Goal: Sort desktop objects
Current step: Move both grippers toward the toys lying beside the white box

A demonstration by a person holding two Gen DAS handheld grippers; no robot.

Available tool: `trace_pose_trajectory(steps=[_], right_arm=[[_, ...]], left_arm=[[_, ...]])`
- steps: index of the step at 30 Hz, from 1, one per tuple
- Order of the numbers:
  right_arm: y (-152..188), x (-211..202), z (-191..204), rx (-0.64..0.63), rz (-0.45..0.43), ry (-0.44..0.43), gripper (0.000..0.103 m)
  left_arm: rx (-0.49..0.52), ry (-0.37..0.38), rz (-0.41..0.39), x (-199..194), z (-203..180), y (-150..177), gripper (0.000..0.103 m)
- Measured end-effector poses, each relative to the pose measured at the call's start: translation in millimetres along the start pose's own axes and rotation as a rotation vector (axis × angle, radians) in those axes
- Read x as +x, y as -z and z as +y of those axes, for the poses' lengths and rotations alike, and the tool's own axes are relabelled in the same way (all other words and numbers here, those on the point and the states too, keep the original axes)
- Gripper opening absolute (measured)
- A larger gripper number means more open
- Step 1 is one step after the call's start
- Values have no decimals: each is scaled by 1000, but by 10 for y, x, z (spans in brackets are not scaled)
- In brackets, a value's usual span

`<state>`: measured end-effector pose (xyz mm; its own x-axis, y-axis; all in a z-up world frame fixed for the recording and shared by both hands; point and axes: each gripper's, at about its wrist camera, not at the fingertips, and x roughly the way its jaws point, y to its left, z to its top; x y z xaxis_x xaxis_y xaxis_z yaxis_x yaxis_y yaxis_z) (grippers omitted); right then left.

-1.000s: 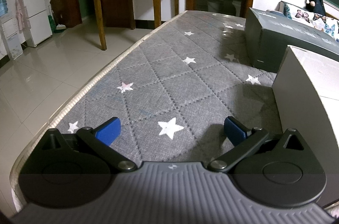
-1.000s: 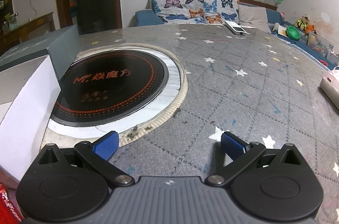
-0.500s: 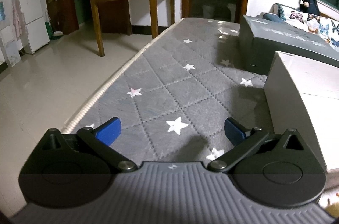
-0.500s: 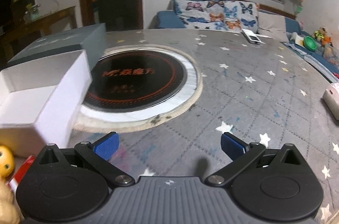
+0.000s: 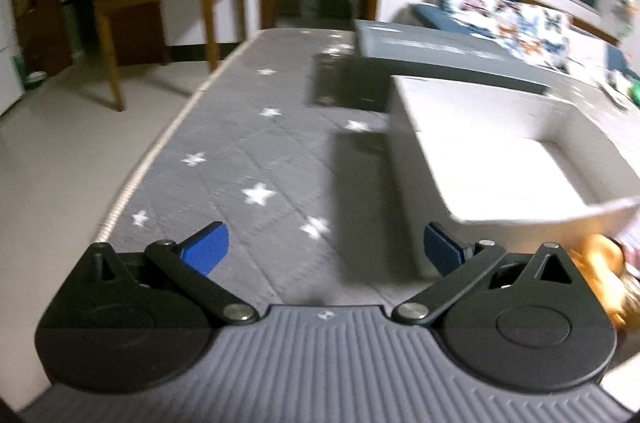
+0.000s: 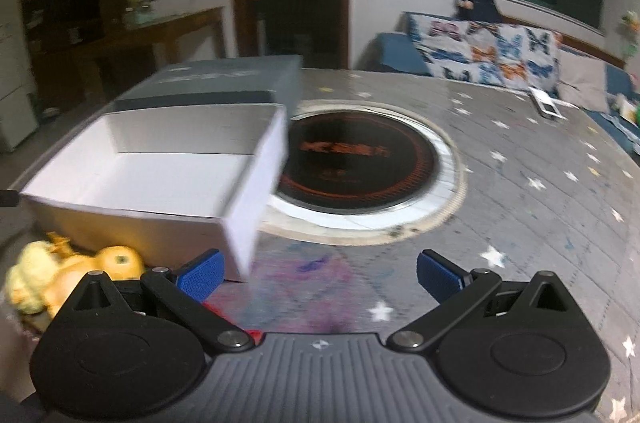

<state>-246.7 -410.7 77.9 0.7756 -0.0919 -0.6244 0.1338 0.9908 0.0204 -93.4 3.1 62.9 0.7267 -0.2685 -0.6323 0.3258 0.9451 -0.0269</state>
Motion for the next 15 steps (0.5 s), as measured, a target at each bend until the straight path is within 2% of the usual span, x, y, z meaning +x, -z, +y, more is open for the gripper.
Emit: trace_pose_trajectory(steps=[5,15], right_arm=[[-54,-122,215,-58,-12,-88,103],[-167,-159,623,-140,10,-316,103]], left_arm=[[39,74,33,-157,-164,70,103],[122,216,118,-274,-446,280,103]])
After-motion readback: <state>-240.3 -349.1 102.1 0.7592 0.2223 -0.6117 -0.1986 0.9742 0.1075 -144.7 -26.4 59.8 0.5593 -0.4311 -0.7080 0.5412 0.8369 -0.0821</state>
